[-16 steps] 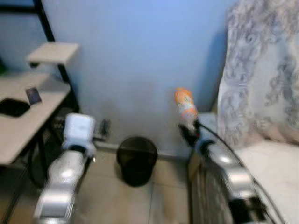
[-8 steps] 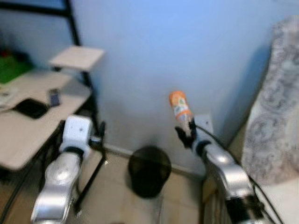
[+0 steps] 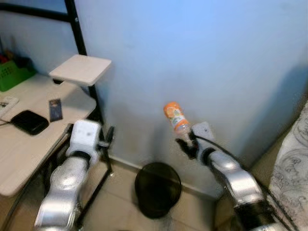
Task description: Clean up the room
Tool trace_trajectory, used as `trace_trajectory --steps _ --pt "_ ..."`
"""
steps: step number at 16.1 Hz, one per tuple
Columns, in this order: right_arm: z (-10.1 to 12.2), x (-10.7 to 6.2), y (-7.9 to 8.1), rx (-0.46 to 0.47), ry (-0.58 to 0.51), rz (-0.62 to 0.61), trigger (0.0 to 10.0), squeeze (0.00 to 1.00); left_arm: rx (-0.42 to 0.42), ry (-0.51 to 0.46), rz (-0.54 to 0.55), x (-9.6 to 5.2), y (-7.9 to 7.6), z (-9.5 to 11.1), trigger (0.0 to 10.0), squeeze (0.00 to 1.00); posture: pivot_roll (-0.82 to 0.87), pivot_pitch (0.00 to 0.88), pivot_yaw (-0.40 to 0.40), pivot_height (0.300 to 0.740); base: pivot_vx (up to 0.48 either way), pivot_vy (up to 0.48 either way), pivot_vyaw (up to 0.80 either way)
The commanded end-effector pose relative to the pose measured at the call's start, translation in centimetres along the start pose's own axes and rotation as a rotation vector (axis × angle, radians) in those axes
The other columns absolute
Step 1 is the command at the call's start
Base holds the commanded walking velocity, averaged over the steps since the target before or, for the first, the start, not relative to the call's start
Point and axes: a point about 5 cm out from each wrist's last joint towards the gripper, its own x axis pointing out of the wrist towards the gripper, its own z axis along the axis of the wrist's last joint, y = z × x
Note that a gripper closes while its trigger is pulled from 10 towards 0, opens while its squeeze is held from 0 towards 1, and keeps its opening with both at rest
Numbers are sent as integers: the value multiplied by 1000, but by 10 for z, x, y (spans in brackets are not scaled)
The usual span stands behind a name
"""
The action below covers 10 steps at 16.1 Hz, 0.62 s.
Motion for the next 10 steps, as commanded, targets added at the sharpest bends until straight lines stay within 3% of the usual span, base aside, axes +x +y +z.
trace_trajectory --steps 1,2,3,5,7,10 --pt "8 2 6 -31 -12 42 10000 0 19 14 -10 -1 5 -1 10000 0 181 0 -9 740 360 0 0" --pt "5 4 5 -67 20 51 10000 0 34 43 -81 -3 0 -7 10000 0 180 0 -8 740 266 0 0" --pt "-2 8 3 -133 82 66 10000 0 97 101 -224 -10 -11 -18 10000 0 181 0 -9 740 0 0 0" --pt "-5 11 3 -164 109 84 10000 0 120 127 -290 -10 -13 -20 10000 0 184 0 -11 740 0 0 0" --pt "-16 20 5 -194 177 110 10000 0 120 159 -440 -10 -19 -32 10000 0 191 0 -19 740 0 0 0" --pt "-38 32 5 -286 304 87 10000 0 100 224 -612 6 -20 -54 10000 0 205 0 -33 740 0 0 0"
